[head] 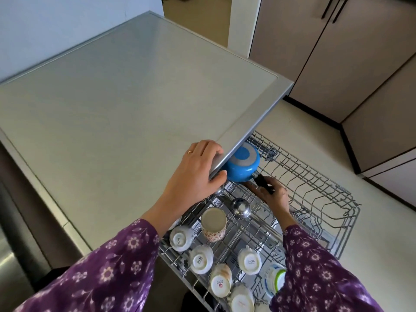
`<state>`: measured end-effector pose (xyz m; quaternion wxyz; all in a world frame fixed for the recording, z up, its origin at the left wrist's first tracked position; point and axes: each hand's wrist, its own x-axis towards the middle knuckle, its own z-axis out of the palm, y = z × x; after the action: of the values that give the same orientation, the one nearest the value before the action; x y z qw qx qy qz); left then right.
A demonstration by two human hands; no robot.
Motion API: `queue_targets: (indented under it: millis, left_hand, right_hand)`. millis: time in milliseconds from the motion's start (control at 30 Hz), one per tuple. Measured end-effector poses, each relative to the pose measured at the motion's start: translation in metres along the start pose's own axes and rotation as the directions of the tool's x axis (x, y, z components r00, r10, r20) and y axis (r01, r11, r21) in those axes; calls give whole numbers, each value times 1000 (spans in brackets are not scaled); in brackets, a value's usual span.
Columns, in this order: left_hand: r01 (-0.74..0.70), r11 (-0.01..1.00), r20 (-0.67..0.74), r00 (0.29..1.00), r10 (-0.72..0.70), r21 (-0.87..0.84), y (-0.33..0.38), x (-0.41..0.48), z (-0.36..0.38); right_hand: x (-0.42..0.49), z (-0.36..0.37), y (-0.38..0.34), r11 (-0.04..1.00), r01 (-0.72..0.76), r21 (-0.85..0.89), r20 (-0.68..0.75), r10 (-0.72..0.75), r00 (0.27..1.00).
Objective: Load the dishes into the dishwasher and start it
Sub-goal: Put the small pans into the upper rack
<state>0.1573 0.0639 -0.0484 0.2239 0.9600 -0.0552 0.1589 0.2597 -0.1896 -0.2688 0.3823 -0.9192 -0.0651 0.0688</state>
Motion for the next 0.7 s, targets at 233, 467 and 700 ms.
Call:
queue_targets:
  millis: [233,467,700]
  left_hand:
    - [11,1000,-5,1000,-11,-3,-1,0,2]
    - [18,1000,0,1000,-18,11,0,0,1]
    - [15,1000,-9,1000,-15,7,-1,2,3]
  right_hand:
    - [29,18,-8,996,-85,20,58,84,995]
    - [32,30,-2,994,-82,-68,-6,81,997]
    - [33,29,-14,986,-18,-166,-53,10,999]
